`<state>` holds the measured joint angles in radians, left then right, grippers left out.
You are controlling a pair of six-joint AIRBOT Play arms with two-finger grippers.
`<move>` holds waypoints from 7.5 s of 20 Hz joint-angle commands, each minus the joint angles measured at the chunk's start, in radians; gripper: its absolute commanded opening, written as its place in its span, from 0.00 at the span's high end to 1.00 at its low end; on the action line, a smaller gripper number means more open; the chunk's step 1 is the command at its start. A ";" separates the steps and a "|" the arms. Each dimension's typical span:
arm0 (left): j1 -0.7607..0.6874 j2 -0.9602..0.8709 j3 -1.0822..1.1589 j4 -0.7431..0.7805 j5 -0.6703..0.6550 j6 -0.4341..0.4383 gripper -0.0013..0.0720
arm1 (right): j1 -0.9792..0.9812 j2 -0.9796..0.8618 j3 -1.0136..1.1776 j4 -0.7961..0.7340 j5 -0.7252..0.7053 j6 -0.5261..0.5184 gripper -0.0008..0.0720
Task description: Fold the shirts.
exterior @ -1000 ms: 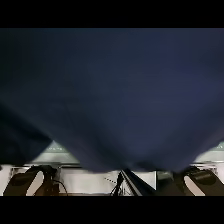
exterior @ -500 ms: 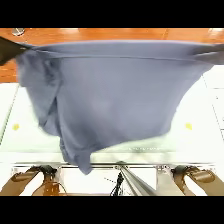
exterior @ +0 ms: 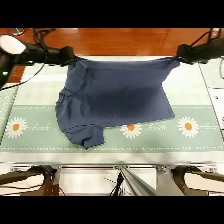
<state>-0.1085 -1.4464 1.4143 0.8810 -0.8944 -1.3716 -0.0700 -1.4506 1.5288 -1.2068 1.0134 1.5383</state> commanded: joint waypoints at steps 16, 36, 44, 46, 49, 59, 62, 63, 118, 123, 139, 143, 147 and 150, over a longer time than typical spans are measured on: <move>0.496 0.190 -0.420 0.115 -0.496 0.156 0.02 | -0.463 0.236 -0.387 0.123 0.207 -0.140 0.14; 0.665 0.344 -1.075 -0.292 -0.232 0.339 0.03 | -0.499 0.501 -0.883 0.443 0.132 -0.322 0.14; 0.559 0.245 -1.063 -0.326 -0.208 0.384 0.95 | -0.514 0.501 -0.882 0.403 0.059 -0.304 0.14; 0.559 0.246 -1.035 -0.326 -0.232 0.384 0.95 | -0.553 0.496 -0.882 0.275 -0.003 -0.204 0.14; 0.559 0.247 -0.993 -0.336 -0.263 0.384 0.95 | -0.590 0.422 -0.882 0.137 0.054 -0.113 0.14; 0.559 0.249 -0.976 -0.351 -0.266 0.384 0.95 | -0.480 0.136 -0.841 0.395 0.079 -0.242 0.14; 0.559 0.249 -0.976 -0.351 -0.266 0.384 0.95 | -0.401 0.070 -0.783 0.394 0.052 -0.208 0.14; 0.559 0.249 -0.976 -0.351 -0.266 0.384 0.95 | -0.378 0.049 -0.765 0.394 0.052 -0.203 0.14; 0.225 0.098 -0.311 -0.130 0.370 0.099 0.95 | -0.243 0.047 -0.258 0.602 -0.110 -0.351 0.96; 0.168 -0.095 -0.172 -0.145 0.407 0.096 0.95 | -0.181 -0.247 -0.019 0.577 -0.129 -0.294 0.96; 0.308 -0.119 -0.229 0.057 -0.327 0.159 0.95 | -0.221 -0.327 -0.003 0.151 0.301 -0.180 0.96; 0.283 -0.120 -0.334 0.058 -0.245 0.159 0.95 | -0.221 -0.328 -0.072 0.189 0.262 -0.181 0.96; 0.294 -0.118 -0.301 0.059 -0.276 0.127 0.03 | -0.221 -0.328 -0.072 0.295 0.308 -0.190 0.10; 0.349 -0.089 -0.219 0.063 -0.420 0.092 0.02 | -0.247 -0.301 -0.053 0.283 0.451 -0.196 0.14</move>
<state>0.2058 -1.5555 1.1484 0.9356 -1.2041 -1.2507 -0.2996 -1.7706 1.4704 -0.9356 1.3529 1.3472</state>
